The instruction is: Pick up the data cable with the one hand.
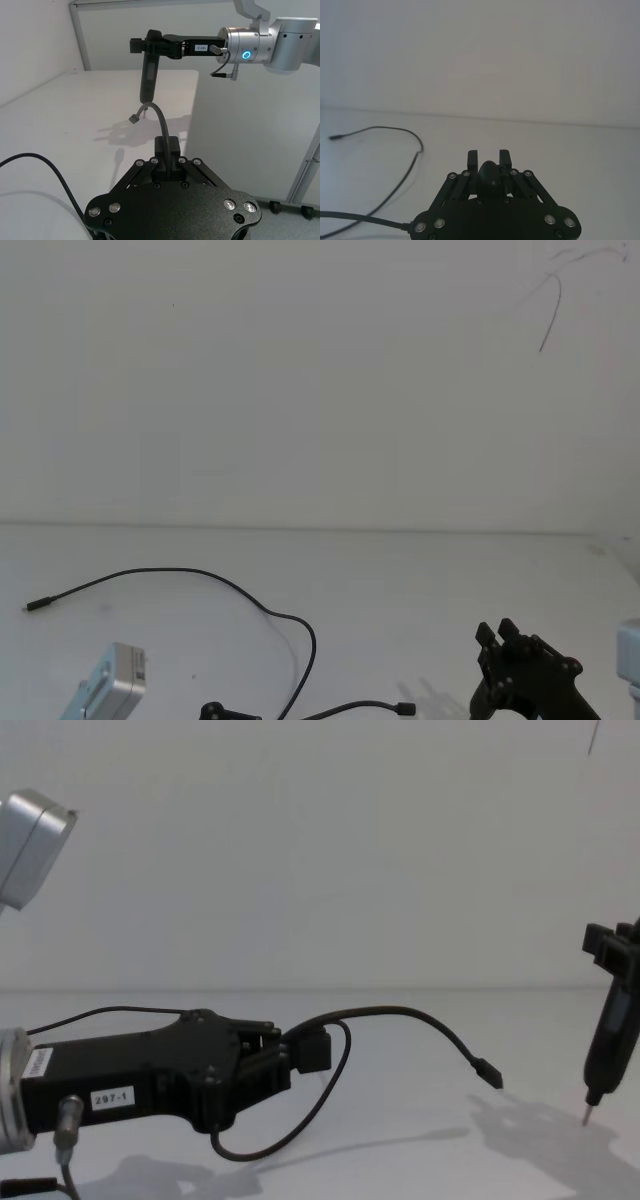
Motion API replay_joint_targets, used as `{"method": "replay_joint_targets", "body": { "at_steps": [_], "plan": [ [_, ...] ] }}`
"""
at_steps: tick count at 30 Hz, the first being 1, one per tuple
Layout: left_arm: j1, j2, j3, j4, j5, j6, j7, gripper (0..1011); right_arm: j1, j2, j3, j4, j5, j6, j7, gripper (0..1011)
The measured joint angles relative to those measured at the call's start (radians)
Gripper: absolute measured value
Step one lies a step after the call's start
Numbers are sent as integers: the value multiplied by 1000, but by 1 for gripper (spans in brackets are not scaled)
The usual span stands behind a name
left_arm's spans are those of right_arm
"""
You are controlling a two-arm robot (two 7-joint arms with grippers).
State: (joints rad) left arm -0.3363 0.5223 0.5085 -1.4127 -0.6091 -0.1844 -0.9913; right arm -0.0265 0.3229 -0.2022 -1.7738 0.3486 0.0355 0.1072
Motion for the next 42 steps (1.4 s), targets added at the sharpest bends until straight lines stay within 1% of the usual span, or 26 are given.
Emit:
{"method": "replay_joint_targets", "body": {
  "at_steps": [3,4,7,8,14,20,28,42],
  "plan": [
    [0,-1,1,1,-2,-1,-2,40,-5,-6,9,-5,31,6,19,251],
    [0,-1,1,1,-2,-1,-2,40,-7,-9,14,-7,49,10,28,251],
    [0,-1,2,2,-4,-2,-4,40,-10,-14,21,-11,76,17,42,251],
    [0,-1,2,2,-4,-2,-4,40,-13,-16,26,-13,96,22,51,251],
    [0,-2,3,3,-6,-3,-6,40,-22,-24,39,-23,163,44,87,251],
    [0,-2,3,3,-7,-4,-6,40,-29,-29,44,-26,203,55,102,251],
    [0,-3,4,3,-8,-5,-7,40,-29,-35,46,-23,223,52,104,251],
    [0,-3,4,4,-8,-5,-8,40,0,-45,40,4,230,25,92,251]
  ]
}}
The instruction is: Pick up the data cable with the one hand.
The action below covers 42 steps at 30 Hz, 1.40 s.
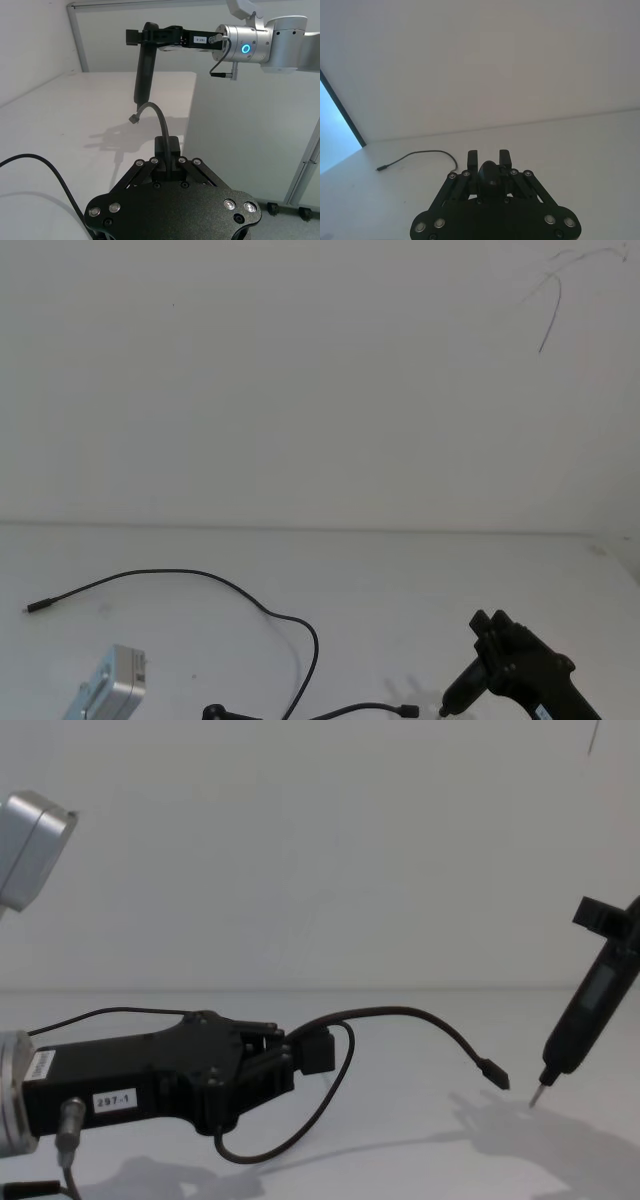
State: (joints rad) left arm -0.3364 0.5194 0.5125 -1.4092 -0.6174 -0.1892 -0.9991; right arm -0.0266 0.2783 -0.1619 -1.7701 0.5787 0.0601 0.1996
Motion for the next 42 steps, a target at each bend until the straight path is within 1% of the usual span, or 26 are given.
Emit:
{"method": "replay_joint_targets", "body": {
  "at_steps": [7,10,14,21,27,34,42],
  "plan": [
    [0,0,0,0,0,0,0,40,14,-4,-3,10,14,-2,-3,251],
    [0,0,0,0,0,0,0,40,19,-6,-3,13,29,7,-4,251],
    [0,0,0,0,0,0,0,40,25,-9,-4,16,53,25,-4,251],
    [0,0,0,0,0,0,0,40,37,-13,-3,17,105,73,-3,251],
    [0,0,0,0,0,0,0,40,45,-14,-1,18,133,99,-7,251],
    [0,0,0,0,0,0,0,40,54,-13,0,19,146,106,-17,251],
    [0,0,0,0,0,0,0,40,63,-6,0,19,148,104,-25,251]
  ]
}}
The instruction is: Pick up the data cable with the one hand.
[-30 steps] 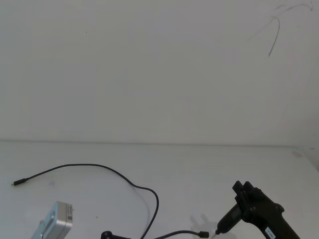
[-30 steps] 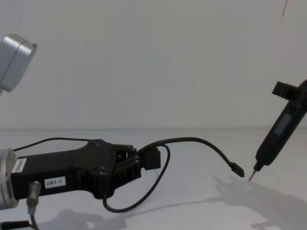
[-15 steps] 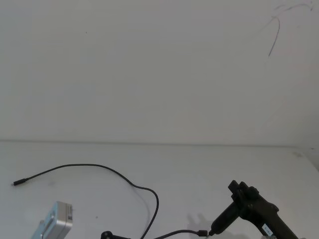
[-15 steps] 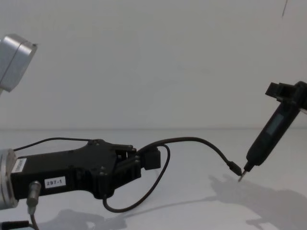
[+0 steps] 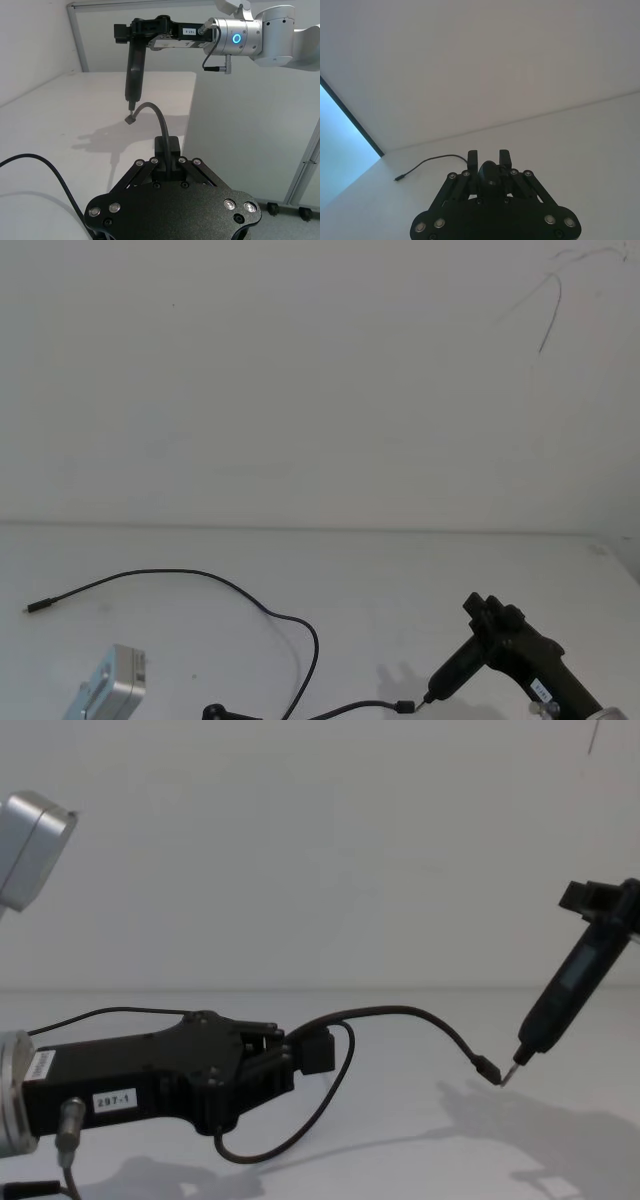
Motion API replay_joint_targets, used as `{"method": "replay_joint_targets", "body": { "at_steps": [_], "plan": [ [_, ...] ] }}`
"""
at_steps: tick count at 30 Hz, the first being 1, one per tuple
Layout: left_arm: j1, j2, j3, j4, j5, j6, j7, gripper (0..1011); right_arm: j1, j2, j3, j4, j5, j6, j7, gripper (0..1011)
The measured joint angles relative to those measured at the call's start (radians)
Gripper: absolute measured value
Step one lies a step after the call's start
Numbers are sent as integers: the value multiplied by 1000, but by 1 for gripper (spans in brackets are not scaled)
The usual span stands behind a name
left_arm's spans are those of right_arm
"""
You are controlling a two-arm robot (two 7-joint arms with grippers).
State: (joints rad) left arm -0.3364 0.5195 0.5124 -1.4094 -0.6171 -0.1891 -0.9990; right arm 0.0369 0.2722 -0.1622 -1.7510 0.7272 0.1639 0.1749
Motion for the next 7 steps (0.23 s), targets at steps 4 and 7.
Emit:
{"method": "replay_joint_targets", "body": {
  "at_steps": [4,7],
  "plan": [
    [0,0,0,0,0,0,0,40,4,4,0,0,1,-3,-3,251],
    [0,0,0,0,0,0,0,40,6,5,-1,0,1,-4,-5,251]
  ]
}}
